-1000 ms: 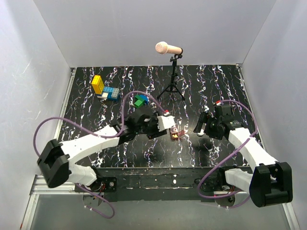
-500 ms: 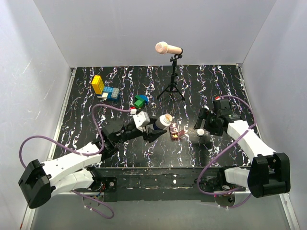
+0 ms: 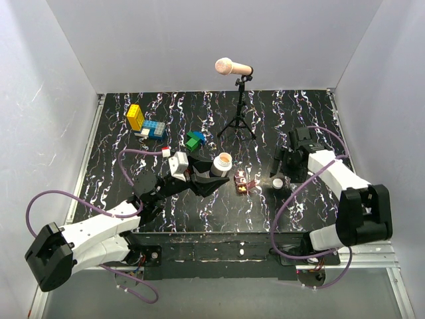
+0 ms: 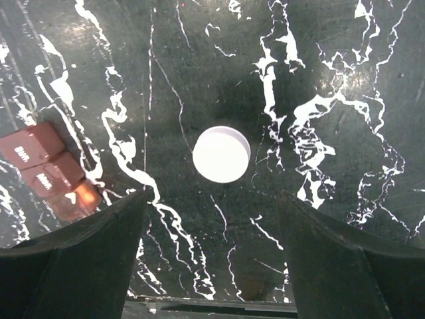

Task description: Sort the pills into containers

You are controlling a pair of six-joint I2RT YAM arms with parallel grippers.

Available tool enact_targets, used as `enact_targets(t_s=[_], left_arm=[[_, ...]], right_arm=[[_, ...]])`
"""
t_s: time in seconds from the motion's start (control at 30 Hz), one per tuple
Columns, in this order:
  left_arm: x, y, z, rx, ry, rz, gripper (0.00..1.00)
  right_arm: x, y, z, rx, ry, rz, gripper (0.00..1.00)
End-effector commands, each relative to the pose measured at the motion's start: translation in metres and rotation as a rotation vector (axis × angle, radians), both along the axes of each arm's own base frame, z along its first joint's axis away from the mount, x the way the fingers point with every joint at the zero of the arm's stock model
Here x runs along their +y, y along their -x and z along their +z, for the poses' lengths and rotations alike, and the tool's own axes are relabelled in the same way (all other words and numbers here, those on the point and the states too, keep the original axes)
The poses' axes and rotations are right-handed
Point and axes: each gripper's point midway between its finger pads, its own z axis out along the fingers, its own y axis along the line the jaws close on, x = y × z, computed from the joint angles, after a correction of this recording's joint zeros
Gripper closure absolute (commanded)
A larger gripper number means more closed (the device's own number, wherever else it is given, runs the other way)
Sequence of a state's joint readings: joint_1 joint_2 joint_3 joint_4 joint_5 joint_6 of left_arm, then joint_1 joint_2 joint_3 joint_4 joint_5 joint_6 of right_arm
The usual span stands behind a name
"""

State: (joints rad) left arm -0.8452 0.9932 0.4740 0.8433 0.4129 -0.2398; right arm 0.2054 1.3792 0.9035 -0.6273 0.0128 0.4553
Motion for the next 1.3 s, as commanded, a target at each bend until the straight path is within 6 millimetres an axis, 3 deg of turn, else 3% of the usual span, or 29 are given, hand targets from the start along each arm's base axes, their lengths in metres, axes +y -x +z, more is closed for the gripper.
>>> enact_targets(t_s=[0.0,0.4,0.63,0.83,1.1,1.27], left_arm=[[0.0,0.003,0.024,-0.044,0.029,-0.018,1.0],[0.003,0.006,0.019,-0.033,0.016,-0.019,1.0],[0.006,0.008,0.018,-0.03,0.003,-0.012,1.0],[0.007,0.008,0.012,-0.029,-0.037,-0.006,1.0],[0.01,0.006,0.005,-0.014,-0.081,0.012,1.0],[0.01,0.003,-0.005,0.017,-0.127,0.022,1.0]], right_arm=[[0.001,-0.002,-0.006,0.065,0.03,0.023,0.18],[0.004,-0.002,-0.036,0.181,0.044,0.028,0.35],[0.003,-0.006,-0.045,0.201,0.064,0.022,0.36],[0.005,-0.007,-0.049,0.209,0.062,0.029,0.55],[0.005,-0.005,-0.037,0.186,0.06,0.035,0.69],[0.009,-0.008,-0.007,0.104,0.033,0.055,0.73]])
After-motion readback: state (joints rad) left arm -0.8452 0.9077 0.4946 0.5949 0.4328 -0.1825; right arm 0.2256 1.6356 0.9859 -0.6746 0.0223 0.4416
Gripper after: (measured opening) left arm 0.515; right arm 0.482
